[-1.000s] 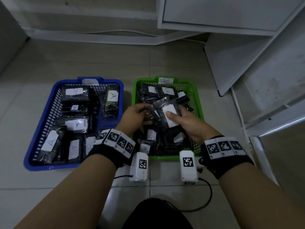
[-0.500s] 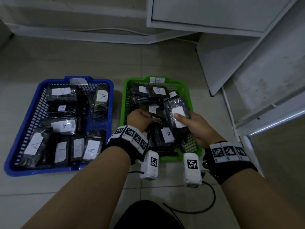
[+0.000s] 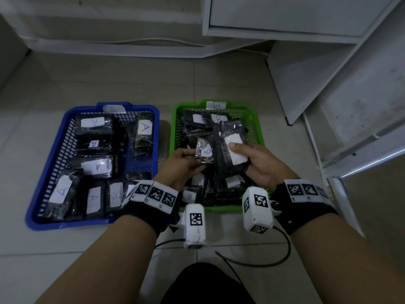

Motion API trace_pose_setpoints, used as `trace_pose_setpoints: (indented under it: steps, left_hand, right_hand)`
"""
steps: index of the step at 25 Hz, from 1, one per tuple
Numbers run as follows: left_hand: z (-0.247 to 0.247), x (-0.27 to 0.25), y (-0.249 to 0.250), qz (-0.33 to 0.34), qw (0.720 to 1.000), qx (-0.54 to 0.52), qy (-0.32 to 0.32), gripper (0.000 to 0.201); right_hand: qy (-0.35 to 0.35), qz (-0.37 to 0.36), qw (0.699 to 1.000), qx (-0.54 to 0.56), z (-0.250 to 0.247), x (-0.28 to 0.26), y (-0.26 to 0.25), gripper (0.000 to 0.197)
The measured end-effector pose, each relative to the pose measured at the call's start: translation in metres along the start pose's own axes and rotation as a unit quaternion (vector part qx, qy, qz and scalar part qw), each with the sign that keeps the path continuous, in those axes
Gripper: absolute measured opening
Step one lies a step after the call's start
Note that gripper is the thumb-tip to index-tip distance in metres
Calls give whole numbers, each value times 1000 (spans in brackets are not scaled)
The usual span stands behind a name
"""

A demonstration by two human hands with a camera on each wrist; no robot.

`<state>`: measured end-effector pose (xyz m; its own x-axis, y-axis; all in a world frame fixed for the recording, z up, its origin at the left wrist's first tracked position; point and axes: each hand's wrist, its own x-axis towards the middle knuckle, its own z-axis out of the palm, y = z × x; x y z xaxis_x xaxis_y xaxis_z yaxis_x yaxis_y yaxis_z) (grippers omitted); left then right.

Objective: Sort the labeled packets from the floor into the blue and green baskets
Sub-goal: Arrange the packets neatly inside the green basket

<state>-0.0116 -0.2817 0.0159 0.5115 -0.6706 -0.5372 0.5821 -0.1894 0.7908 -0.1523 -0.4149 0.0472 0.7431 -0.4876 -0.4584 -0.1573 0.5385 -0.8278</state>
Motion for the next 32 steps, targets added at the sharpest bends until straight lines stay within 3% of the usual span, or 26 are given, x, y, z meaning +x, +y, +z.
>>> trace_pose_setpoints:
  steps: [2,4,5,7,10,11,13,14,17,18,20,22,25,27,29,32]
  left_hand:
    - [7,2,-3,8,1000,18,21,18]
    - [7,6,-3,55,988,125,66,19]
    - [5,8,-3,88,965,228,97,21]
    - [0,8,-3,158,879,429,134,30]
    - [4,4,-6,278,781,544,133,33]
    - [6,5,-6,300,771,548,126,28]
    - [10,5,-5,262,804,528,76,17]
    - [12,4,-5,223,804,550,28,15]
    - [22,-4,-9,126,703,685,-144,33]
    - [24,-5,-12,89,687,697,-187,45]
    - [25,-5,-12,42,684,690,-235,60]
    - [26,-3,-10,22,679,686,-260,57]
    - [30,-3,-11,48,656,704,-267,56]
    - [30,-5,-10,92,658,706,-245,53]
    - [25,-7,-3,118,691,677,-223,47]
    - [13,-11,21,113,768,604,-179,33]
  right_hand:
    - [-5,4,1000,0,-5,-2,-1,37]
    - [2,15,999,-30,-9,-6,-2,38]
    - [19,23,998,-49,-12,-7,-2,37]
    - [61,38,993,-92,-19,-9,-1,33]
    - [65,43,974,-214,-27,-10,-2,29]
    - [58,42,964,-257,-28,-8,-3,27]
    - [44,46,952,-301,-27,-4,-5,21]
    - [37,49,951,-302,-26,-2,-5,19]
    - [52,54,956,-284,-25,1,-5,15]
    - [57,53,958,-275,-25,1,-4,14]
    - [56,50,960,-271,-25,-1,-3,16]
    - [58,47,960,-269,-27,-2,-2,23]
    - [70,44,964,-253,-30,-5,-2,22]
    - [74,41,966,-245,-31,-7,-1,18]
    - [82,34,966,-241,-31,-8,1,13]
    - [105,24,967,-230,-31,-9,5,11]
